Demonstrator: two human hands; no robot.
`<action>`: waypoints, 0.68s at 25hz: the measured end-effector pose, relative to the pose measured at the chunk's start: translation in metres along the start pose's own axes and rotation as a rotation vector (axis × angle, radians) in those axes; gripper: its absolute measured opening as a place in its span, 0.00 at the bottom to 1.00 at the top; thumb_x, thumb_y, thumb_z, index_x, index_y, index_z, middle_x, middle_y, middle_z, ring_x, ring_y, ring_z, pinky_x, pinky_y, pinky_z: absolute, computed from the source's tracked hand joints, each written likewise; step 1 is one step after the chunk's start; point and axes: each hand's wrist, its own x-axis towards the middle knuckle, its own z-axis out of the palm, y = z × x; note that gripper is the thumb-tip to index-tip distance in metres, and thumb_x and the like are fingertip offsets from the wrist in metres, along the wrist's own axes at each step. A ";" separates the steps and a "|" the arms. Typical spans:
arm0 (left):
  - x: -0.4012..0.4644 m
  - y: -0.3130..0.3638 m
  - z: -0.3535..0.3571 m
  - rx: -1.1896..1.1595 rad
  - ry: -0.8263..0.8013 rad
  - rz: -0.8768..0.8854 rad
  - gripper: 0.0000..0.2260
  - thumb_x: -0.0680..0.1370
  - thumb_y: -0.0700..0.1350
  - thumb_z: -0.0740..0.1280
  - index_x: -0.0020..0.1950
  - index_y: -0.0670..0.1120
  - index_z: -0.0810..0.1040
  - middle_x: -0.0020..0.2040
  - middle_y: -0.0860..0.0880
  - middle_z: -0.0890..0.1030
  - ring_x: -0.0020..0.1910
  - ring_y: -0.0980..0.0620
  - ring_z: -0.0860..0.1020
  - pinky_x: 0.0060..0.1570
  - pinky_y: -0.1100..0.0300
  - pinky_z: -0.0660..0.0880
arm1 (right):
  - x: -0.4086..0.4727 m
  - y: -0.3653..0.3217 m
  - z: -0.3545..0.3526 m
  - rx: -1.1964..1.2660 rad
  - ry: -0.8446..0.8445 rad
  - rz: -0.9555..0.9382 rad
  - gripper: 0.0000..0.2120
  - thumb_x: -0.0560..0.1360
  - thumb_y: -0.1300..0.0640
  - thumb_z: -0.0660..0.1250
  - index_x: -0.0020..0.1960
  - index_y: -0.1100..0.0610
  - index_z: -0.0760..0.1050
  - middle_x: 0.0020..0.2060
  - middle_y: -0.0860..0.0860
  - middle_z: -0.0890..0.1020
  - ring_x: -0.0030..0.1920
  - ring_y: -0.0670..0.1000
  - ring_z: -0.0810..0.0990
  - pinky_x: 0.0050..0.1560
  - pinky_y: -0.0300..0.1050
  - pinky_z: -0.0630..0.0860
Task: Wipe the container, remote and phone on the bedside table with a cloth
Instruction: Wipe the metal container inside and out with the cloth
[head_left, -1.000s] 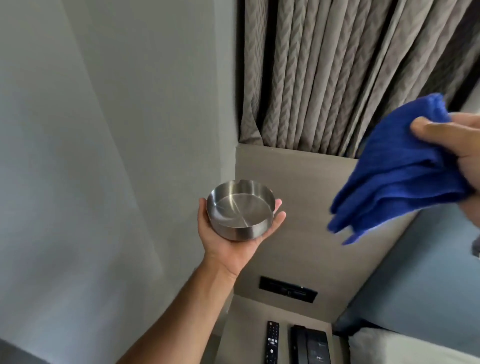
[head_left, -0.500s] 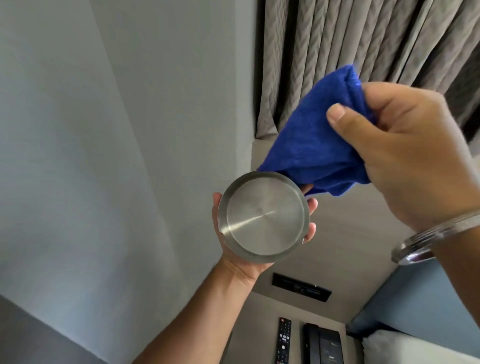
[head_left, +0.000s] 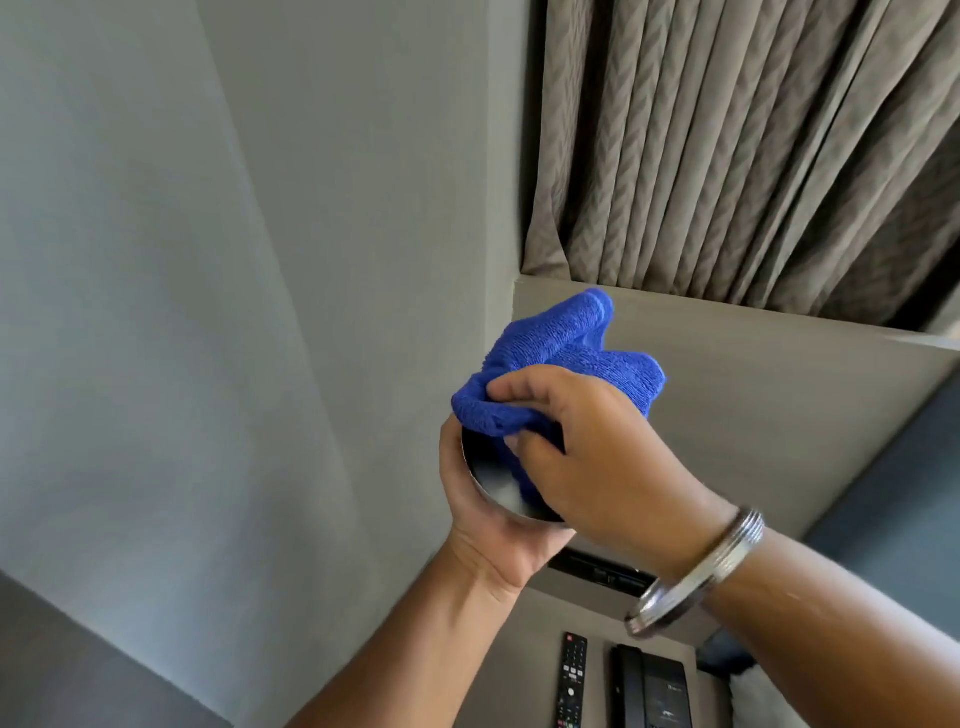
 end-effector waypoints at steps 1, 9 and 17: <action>-0.002 -0.002 -0.001 0.004 -0.007 0.013 0.27 0.81 0.62 0.55 0.75 0.49 0.71 0.75 0.45 0.72 0.78 0.45 0.63 0.79 0.43 0.44 | 0.001 0.004 0.002 0.011 -0.030 0.056 0.14 0.73 0.64 0.65 0.53 0.49 0.77 0.46 0.45 0.84 0.48 0.43 0.79 0.48 0.33 0.74; -0.001 0.001 0.009 0.125 0.153 0.096 0.28 0.77 0.64 0.59 0.67 0.47 0.79 0.63 0.44 0.82 0.67 0.43 0.78 0.70 0.46 0.69 | 0.014 0.013 -0.015 0.066 -0.370 0.178 0.05 0.75 0.61 0.65 0.47 0.58 0.79 0.37 0.59 0.84 0.37 0.57 0.80 0.45 0.52 0.79; 0.009 -0.002 0.019 0.168 0.183 0.033 0.28 0.79 0.65 0.53 0.65 0.49 0.80 0.61 0.47 0.83 0.63 0.47 0.80 0.61 0.48 0.75 | 0.018 0.011 -0.017 0.227 -0.131 0.336 0.09 0.73 0.63 0.65 0.35 0.59 0.76 0.30 0.59 0.74 0.32 0.53 0.72 0.35 0.47 0.68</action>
